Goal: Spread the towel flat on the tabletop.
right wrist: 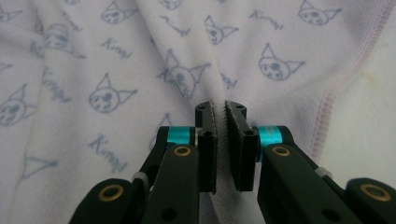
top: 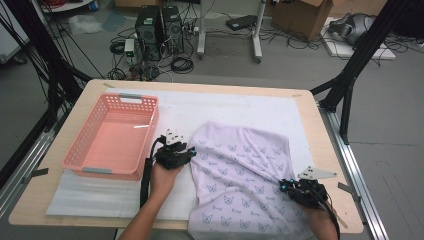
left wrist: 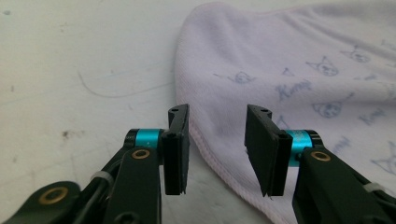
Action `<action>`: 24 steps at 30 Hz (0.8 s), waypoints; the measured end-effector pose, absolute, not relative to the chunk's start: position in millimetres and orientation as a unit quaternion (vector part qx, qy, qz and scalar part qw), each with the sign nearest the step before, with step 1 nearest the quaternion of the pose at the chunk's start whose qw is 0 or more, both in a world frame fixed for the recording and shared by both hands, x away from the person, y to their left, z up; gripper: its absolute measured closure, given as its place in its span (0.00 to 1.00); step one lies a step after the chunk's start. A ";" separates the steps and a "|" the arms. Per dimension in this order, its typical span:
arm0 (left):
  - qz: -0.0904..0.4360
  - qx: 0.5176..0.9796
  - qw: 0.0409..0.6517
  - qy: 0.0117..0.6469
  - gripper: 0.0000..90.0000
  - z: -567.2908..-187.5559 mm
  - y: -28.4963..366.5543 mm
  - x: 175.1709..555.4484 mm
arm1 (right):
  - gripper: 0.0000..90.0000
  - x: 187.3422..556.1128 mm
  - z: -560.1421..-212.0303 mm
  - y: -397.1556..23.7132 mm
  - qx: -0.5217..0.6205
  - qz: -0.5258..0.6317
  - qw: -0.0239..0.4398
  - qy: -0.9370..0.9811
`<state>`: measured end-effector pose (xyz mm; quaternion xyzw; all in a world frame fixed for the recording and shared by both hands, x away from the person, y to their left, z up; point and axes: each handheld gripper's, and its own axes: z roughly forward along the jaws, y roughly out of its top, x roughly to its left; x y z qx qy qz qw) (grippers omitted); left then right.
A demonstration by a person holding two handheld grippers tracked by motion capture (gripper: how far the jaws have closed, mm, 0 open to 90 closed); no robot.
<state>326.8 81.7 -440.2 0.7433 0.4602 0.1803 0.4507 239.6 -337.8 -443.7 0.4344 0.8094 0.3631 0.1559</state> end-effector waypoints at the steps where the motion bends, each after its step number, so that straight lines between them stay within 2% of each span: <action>1: 0.174 0.743 0.454 0.461 0.63 -441.3 81.8 322.9 | 0.93 236.7 -442.9 -338.8 0.432 0.359 0.155 0.812; 5: 0.148 0.740 0.468 0.461 0.58 -446.7 82.2 311.2 | 0.90 224.9 -442.1 -344.1 0.421 0.363 0.139 0.820; 6: 0.140 0.742 0.467 0.461 0.57 -447.4 81.2 310.0 | 0.86 223.5 -442.2 -345.2 0.418 0.367 0.135 0.820; 8: 0.129 0.749 0.464 0.454 0.54 -448.1 78.9 307.4 | 0.71 223.5 -440.6 -346.5 0.424 0.380 0.138 0.811; 11: 0.111 0.752 0.468 0.451 0.53 -451.4 76.6 303.8 | 0.63 226.1 -433.7 -352.8 0.442 0.411 0.159 0.782; 17: 0.078 0.756 0.479 0.440 0.56 -452.6 68.6 300.9 | 0.58 254.1 -430.2 -372.3 0.496 0.392 0.215 0.744; 19: 0.068 0.763 0.472 0.436 0.55 -454.1 64.0 300.4 | 0.57 267.5 -432.6 -374.0 0.507 0.379 0.214 0.744; 22: 0.080 0.772 0.462 0.429 0.52 -453.6 57.0 297.5 | 0.58 289.2 -440.4 -366.1 0.503 0.357 0.197 0.762; 24: 0.115 0.781 0.442 0.426 0.58 -452.5 50.7 293.8 | 0.62 297.9 -445.0 -357.5 0.491 0.336 0.199 0.779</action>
